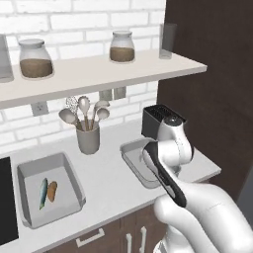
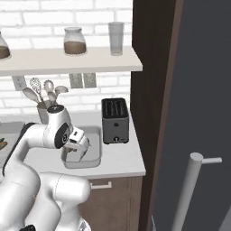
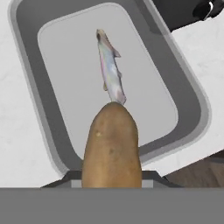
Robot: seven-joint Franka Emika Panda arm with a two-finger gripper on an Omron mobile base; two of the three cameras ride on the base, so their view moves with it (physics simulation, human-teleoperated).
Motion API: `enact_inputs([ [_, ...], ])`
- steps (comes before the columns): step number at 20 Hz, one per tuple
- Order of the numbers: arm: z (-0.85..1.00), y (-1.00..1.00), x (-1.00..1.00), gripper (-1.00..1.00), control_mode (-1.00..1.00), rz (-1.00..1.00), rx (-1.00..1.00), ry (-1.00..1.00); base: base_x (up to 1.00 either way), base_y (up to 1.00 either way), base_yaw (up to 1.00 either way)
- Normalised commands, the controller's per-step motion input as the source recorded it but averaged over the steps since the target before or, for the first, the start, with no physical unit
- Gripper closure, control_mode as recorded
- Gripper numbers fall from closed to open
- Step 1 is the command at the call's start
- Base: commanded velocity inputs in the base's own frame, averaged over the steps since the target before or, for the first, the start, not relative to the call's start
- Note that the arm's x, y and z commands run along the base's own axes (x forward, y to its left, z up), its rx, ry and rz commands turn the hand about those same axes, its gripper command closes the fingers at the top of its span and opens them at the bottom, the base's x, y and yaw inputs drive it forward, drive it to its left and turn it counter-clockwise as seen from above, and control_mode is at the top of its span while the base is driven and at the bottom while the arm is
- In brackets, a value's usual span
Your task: Place one sweet potato and one fish in each tupperware on the nearby counter, to pack two identical lunches.
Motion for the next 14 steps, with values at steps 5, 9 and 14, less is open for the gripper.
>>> enact_inputs([
  [5, -0.35, 0.00, 0.51, 1.00, -1.00, 0.00, 0.00, 0.00, 0.00, 0.00, 0.00],
  [9, -0.36, 0.00, 0.58, 1.00, -1.00, 0.00, 0.00, 0.00, 0.00, 0.00, 0.00],
  [14, -0.40, 0.08, 0.50, 1.00, -1.00, 0.01, 0.00, 0.02, 0.00, 0.00, 0.00],
])
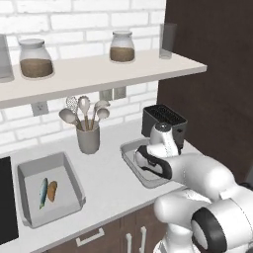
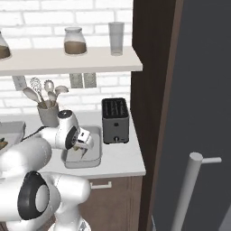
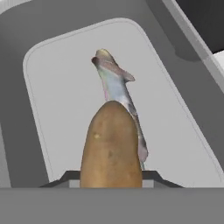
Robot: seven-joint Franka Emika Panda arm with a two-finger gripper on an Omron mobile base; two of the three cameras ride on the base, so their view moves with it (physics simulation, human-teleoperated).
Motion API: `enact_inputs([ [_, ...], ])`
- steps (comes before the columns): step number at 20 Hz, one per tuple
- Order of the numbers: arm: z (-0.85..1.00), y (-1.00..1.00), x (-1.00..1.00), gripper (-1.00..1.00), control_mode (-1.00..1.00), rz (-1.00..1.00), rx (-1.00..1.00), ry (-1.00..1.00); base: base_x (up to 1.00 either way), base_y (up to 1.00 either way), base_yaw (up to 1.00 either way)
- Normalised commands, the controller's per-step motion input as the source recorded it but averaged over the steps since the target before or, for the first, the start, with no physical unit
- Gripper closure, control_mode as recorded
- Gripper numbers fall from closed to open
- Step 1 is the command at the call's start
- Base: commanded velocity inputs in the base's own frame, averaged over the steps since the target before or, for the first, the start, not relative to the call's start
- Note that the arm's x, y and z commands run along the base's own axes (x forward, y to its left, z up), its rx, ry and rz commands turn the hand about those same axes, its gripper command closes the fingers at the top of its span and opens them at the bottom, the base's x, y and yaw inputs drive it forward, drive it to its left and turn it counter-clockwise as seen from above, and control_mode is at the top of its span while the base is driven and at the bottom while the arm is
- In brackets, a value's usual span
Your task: Place one sweet potato and one fish in each tupperware on the nearby counter, to pack two identical lunches.
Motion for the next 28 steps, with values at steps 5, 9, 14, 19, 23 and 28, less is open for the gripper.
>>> enact_inputs([
  [5, -0.42, 0.03, 0.12, -1.00, -1.00, 0.00, 0.00, 0.04, 0.00, 0.00, 0.00],
  [9, 0.08, -0.21, -0.33, -1.00, -1.00, -0.07, 0.00, 0.00, 0.00, 0.00, 0.00],
  [14, 0.45, -0.05, -0.49, -1.00, -1.00, -0.06, 0.00, -0.07, 0.00, 0.00, 0.00],
  [19, 0.48, 0.32, -0.75, -1.00, -1.00, -0.02, -0.07, -0.20, 0.00, 0.00, 0.00],
  [23, 0.54, 0.63, -0.78, -1.00, -1.00, -0.02, -0.18, -0.37, 0.00, 0.00, 0.00],
  [28, 0.63, 0.86, -0.63, -1.00, -1.00, -0.01, -0.26, -0.42, 0.00, 0.00, 0.00],
])
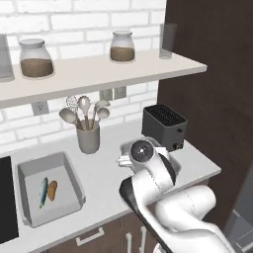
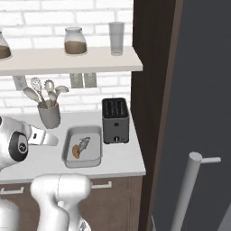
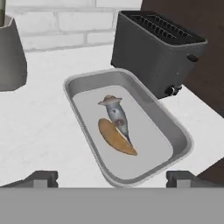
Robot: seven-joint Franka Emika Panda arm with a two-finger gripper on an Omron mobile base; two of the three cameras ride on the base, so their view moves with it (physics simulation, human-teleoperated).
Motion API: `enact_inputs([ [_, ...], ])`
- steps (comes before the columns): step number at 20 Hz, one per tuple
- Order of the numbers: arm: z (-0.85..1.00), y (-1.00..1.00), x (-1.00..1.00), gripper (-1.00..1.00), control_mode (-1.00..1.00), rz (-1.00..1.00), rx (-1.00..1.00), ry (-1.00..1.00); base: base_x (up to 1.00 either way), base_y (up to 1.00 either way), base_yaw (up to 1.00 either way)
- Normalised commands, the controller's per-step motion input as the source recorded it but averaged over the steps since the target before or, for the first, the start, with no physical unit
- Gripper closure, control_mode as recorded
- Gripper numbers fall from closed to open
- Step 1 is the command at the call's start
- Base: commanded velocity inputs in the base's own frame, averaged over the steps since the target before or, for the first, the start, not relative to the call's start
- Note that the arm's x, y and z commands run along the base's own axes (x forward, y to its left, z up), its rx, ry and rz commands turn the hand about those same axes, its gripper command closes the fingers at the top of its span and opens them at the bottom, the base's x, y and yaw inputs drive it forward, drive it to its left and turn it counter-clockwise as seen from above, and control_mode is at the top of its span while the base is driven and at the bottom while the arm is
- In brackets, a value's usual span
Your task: Place one sweet potato and one fish in each tupperware on the nearby counter, to pack two identical lunches.
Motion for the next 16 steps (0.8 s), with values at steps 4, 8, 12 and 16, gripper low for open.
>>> enact_inputs([
  [4, 0.60, 0.74, -0.67, -1.00, -1.00, -0.01, -0.24, -0.44, 0.00, 0.00, 0.00],
  [8, 0.11, 0.39, -0.89, -1.00, -1.00, 0.00, -0.14, -0.42, 0.00, 0.00, 0.00],
  [12, 0.00, -0.19, -0.41, -1.00, -1.00, 0.00, 0.04, -0.10, 0.00, 0.00, 0.00],
  [16, -0.01, -0.49, -0.47, -1.00, -1.00, 0.03, 0.02, -0.05, 0.00, 0.00, 0.00],
])
